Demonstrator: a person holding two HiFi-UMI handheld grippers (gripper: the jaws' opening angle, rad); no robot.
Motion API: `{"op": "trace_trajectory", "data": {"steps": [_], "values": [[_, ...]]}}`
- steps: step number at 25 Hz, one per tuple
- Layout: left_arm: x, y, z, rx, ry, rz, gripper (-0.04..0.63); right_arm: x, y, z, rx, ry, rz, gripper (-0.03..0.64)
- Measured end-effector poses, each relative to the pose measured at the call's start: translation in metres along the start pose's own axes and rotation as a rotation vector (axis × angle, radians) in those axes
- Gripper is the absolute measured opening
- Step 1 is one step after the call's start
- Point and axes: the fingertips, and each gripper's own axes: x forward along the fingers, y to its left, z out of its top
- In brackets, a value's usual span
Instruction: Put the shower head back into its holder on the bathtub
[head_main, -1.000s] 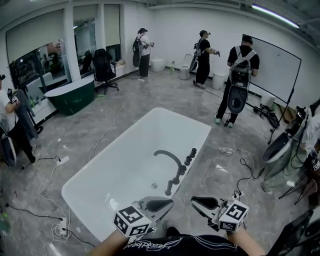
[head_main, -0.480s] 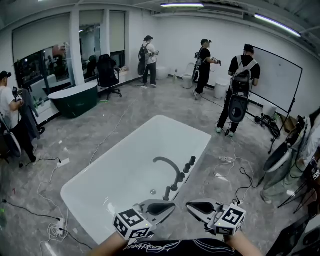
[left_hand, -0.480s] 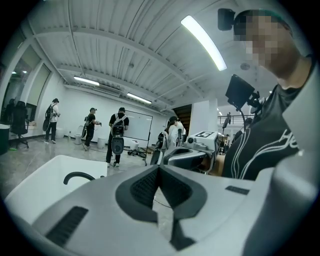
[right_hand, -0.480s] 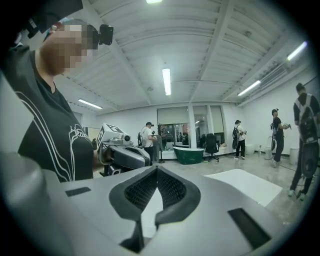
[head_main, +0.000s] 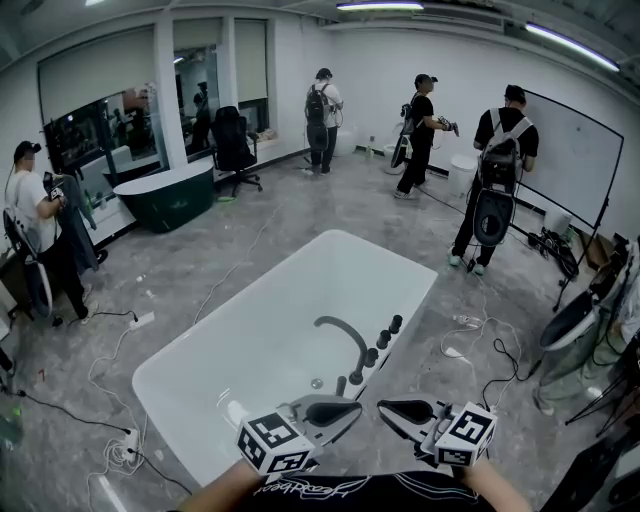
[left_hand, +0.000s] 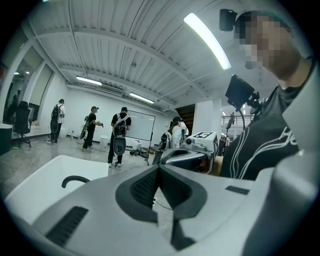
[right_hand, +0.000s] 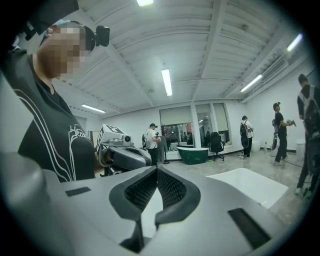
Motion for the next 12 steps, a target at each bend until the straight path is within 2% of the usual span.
{"op": "trace_trajectory", "data": {"steps": [12], "values": [[0.016,0.001,0.01,-0.012,-0.011,0.018,0.005,-0.016,-0.014,0.008,-0.013,-0.013,-0.003,0.014]]}}
